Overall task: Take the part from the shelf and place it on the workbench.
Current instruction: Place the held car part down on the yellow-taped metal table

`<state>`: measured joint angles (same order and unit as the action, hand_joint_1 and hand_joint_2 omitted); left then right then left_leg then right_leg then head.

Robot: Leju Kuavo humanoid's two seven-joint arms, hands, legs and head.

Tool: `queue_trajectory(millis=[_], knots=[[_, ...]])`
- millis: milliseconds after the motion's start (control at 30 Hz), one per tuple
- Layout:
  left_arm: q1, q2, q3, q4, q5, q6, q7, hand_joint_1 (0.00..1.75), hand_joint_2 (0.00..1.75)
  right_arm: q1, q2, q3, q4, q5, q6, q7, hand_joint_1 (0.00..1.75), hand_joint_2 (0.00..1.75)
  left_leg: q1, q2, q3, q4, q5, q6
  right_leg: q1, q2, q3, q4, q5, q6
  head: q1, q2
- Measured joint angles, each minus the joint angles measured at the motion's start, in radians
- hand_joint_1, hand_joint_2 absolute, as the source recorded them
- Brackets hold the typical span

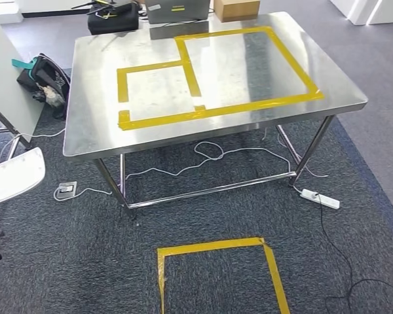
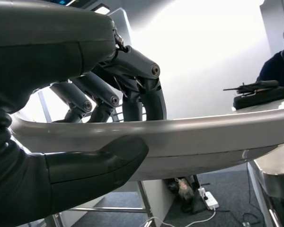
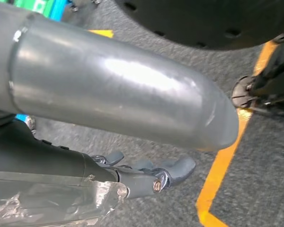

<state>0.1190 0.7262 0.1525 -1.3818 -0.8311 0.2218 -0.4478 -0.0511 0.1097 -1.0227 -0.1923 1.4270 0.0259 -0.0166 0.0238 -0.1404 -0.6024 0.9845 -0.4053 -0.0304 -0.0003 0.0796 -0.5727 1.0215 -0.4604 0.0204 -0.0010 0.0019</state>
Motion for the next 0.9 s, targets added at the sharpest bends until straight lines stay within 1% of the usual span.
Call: queue_trajectory(millis=[33, 67, 100, 133, 167, 200, 233, 267, 300, 333, 367, 400, 433, 467, 500, 567, 600, 633, 700, 733, 767, 900], knots=[[0.000, -0.001, -0.008, -0.007, -0.004, 0.005, -0.006, 1.75, 1.75, -0.001, 0.000, 0.000, 0.000, 0.000, 0.000, -0.001, 0.00, 0.00, 0.002, -0.001, -0.002, -0.001, 0.002, -0.006, 0.000, -0.012, 0.001, -0.002, 0.002, -0.006, 0.000, 0.000], [-0.004, -0.003, -0.019, -0.014, -0.010, 0.010, -0.010, 1.75, 1.75, -0.001, 0.000, 0.000, 0.000, -0.002, -0.001, -0.004, 0.00, 0.00, 0.000, 0.017, -0.008, 0.008, -0.005, -0.010, -0.001, -0.024, 0.003, -0.006, 0.005, -0.012, -0.003, 0.000], [-0.012, -0.005, -0.033, -0.022, -0.017, 0.013, -0.011, 1.75, 1.75, -0.002, 0.001, 0.000, 0.000, -0.005, -0.002, -0.007, 0.00, 0.00, -0.002, 0.045, -0.022, 0.034, -0.023, -0.014, -0.003, -0.036, 0.005, -0.011, 0.007, -0.018, -0.005, 0.000], [-0.021, -0.009, -0.052, -0.029, -0.024, 0.015, -0.010, 1.75, 1.75, -0.003, 0.001, -0.001, 0.000, -0.008, -0.004, -0.011, 0.00, 0.00, -0.004, 0.081, -0.045, 0.081, -0.051, -0.017, -0.004, -0.046, 0.007, -0.014, 0.009, -0.022, -0.008, 0.000], [-0.030, -0.014, -0.071, -0.036, -0.031, 0.016, -0.008, 1.75, 1.75, -0.003, 0.001, -0.002, 0.000, -0.012, -0.004, -0.014, 0.00, 0.00, -0.005, 0.109, -0.075, 0.145, -0.085, -0.020, -0.004, -0.056, 0.006, -0.015, 0.009, -0.024, -0.010, 0.000], [-0.036, -0.019, -0.091, -0.041, -0.037, 0.016, -0.004, 1.75, 1.75, -0.003, 0.001, -0.003, 0.000, -0.014, -0.003, -0.016, 0.00, 0.00, -0.004, 0.122, -0.106, 0.212, -0.114, -0.023, -0.003, -0.065, 0.005, -0.015, 0.009, -0.025, -0.010, 0.000], [-0.041, -0.025, -0.111, -0.046, -0.041, 0.016, 0.000, 1.75, 1.75, -0.002, 0.001, -0.004, 0.000, -0.015, -0.001, -0.018, 0.00, 0.00, -0.003, 0.128, -0.127, 0.260, -0.128, -0.025, -0.003, -0.072, 0.004, -0.015, 0.008, -0.025, -0.010, 0.000], [-0.047, -0.029, -0.130, -0.048, -0.045, 0.016, 0.003, 1.75, 1.75, -0.002, 0.001, -0.004, 0.000, -0.016, 0.001, -0.020, 0.00, 0.00, -0.002, 0.130, -0.132, 0.277, -0.125, -0.027, -0.003, -0.078, 0.004, -0.015, 0.008, -0.025, -0.010, 0.000], [-0.055, -0.033, -0.148, -0.049, -0.047, 0.017, 0.006, 1.75, 1.75, -0.002, 0.001, -0.004, 0.000, -0.016, 0.002, -0.021, 0.00, 0.00, -0.001, 0.130, -0.117, 0.253, -0.104, -0.027, -0.003, -0.084, 0.004, -0.014, 0.008, -0.025, -0.010, 0.000], [-0.067, -0.036, -0.164, -0.051, -0.048, 0.019, 0.006, 1.75, 1.75, -0.003, 0.001, -0.004, 0.000, -0.016, 0.003, -0.021, 0.00, 0.00, 0.000, 0.131, -0.083, 0.196, -0.072, -0.027, -0.003, -0.088, 0.004, -0.014, 0.008, -0.023, -0.010, 0.000], [-0.080, -0.038, -0.179, -0.053, -0.049, 0.021, 0.006, 1.75, 1.75, -0.004, 0.001, -0.004, 0.000, -0.016, 0.004, -0.021, 0.00, 0.00, 0.001, 0.134, -0.042, 0.125, -0.045, -0.026, -0.002, -0.091, 0.005, -0.013, 0.008, -0.020, -0.010, 0.000], [-0.094, -0.040, -0.195, -0.055, -0.052, 0.023, 0.004, 1.75, 1.75, -0.005, 0.001, -0.005, 0.000, -0.016, 0.005, -0.021, 0.00, 0.00, 0.000, 0.135, -0.007, 0.062, -0.027, -0.023, 0.000, -0.094, 0.004, -0.011, 0.006, -0.015, -0.010, 0.000], [-0.108, -0.042, -0.212, -0.058, -0.055, 0.024, 0.001, 1.75, 1.75, -0.006, 0.001, -0.005, 0.000, -0.015, 0.005, -0.021, 0.00, 0.00, -0.001, 0.137, 0.016, 0.019, -0.018, -0.019, 0.002, -0.095, 0.002, -0.009, 0.006, -0.010, -0.009, 0.000], [-0.123, -0.045, -0.232, -0.060, -0.060, 0.024, -0.001, 1.75, 1.75, -0.007, 0.001, -0.005, 0.000, -0.014, 0.006, -0.022, 0.00, 0.00, -0.002, 0.137, 0.026, -0.001, -0.018, -0.017, 0.005, -0.096, -0.002, -0.008, 0.004, -0.012, -0.009, 0.000], [-0.139, -0.050, -0.255, -0.062, -0.065, 0.023, -0.004, 1.75, 1.75, -0.008, 0.001, -0.005, 0.000, -0.013, 0.007, -0.022, 0.00, 0.00, -0.003, 0.136, 0.026, -0.005, -0.018, -0.015, 0.007, -0.096, -0.006, -0.006, 0.001, -0.020, -0.008, 0.000], [-0.177, -0.064, -0.306, -0.064, -0.069, 0.018, -0.008, 1.75, 1.75, -0.009, 0.001, -0.005, 0.000, -0.011, 0.010, -0.023, 0.00, 0.00, -0.004, 0.135, 0.026, -0.006, -0.017, -0.014, 0.008, -0.098, -0.010, -0.010, 0.001, -0.042, -0.007, 0.000], [-0.199, -0.074, -0.334, -0.066, -0.068, 0.013, -0.009, 1.75, 1.75, -0.010, 0.001, -0.005, 0.000, -0.010, 0.012, -0.024, 0.00, 0.00, -0.006, 0.134, 0.025, -0.006, -0.017, -0.011, 0.007, -0.099, -0.008, -0.013, 0.004, -0.043, -0.006, 0.000], [-0.222, -0.085, -0.363, -0.067, -0.062, 0.006, -0.010, 1.75, 1.75, -0.012, 0.001, -0.005, 0.000, -0.009, 0.014, -0.024, 0.00, 0.00, -0.007, 0.134, 0.025, -0.006, -0.016, -0.008, 0.006, -0.099, -0.006, -0.017, 0.008, -0.036, -0.007, 0.000], [-0.268, -0.113, -0.417, -0.067, -0.040, -0.006, -0.007, 1.75, 1.75, -0.014, 0.002, -0.005, 0.000, -0.006, 0.016, -0.024, 0.00, 0.00, -0.010, 0.134, 0.025, -0.005, -0.016, -0.002, 0.003, -0.098, -0.001, -0.024, 0.016, -0.012, -0.006, 0.000], [-0.286, -0.130, -0.440, -0.068, -0.027, -0.010, 0.000, 1.75, 1.75, -0.015, 0.008, -0.005, 0.000, -0.001, 0.012, -0.017, 0.00, 0.00, -0.011, 0.134, 0.024, -0.005, -0.016, 0.001, 0.001, -0.098, 0.002, -0.026, 0.017, -0.003, -0.007, 0.000], [-0.300, -0.147, -0.459, -0.071, -0.015, -0.013, 0.010, 1.75, 1.75, -0.014, 0.018, -0.004, 0.000, 0.006, 0.001, -0.006, 0.00, 0.00, -0.012, 0.134, 0.024, -0.005, -0.015, 0.002, 0.000, -0.096, 0.005, -0.027, 0.019, 0.003, -0.007, 0.000], [-0.335, -0.210, -0.510, -0.085, 0.019, -0.023, 0.034, 1.75, 1.75, -0.016, 0.090, 0.002, 0.002, 0.030, -0.075, 0.051, 0.00, 0.00, -0.013, 0.138, 0.023, -0.003, -0.014, 0.005, -0.002, -0.092, 0.005, -0.028, 0.022, 0.011, -0.007, 0.000]])
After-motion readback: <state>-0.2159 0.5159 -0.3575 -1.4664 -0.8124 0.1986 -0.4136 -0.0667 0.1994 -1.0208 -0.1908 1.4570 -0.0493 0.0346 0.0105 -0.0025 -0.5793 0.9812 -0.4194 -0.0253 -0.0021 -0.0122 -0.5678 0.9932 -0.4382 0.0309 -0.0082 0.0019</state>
